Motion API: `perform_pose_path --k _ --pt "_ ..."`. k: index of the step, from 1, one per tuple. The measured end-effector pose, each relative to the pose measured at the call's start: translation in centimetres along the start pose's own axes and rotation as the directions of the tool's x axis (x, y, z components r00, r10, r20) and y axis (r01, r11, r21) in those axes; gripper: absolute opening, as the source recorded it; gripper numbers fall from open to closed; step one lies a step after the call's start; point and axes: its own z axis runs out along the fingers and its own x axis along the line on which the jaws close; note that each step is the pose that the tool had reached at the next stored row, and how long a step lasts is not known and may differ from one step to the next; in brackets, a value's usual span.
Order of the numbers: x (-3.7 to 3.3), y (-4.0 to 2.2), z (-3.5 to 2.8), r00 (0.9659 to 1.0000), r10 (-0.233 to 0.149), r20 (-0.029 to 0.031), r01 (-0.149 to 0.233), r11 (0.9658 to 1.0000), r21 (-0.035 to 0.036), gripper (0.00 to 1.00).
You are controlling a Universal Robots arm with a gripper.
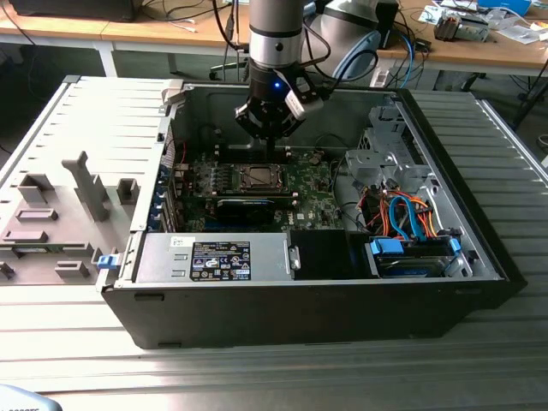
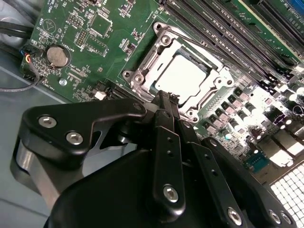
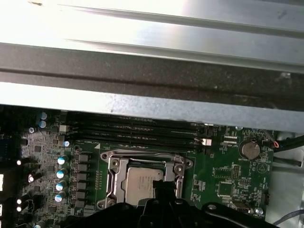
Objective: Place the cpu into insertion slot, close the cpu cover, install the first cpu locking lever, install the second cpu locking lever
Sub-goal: 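Install the first cpu locking lever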
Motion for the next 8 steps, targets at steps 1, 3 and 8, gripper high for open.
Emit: perform_pose_path --k 1,3,8 --pt "0.00 0.00 -0.07 1.0000 0.000 0.0001 0.000 1.0000 0.0001 0.11" --pt "-0.01 -0.01 -0.27 1.0000 0.000 0.0000 0.000 1.0000 0.0007 0.11" --pt "-0.02 -0.04 -0.79 1.0000 0.000 -0.0002 0.000 1.0000 0.0019 0.11"
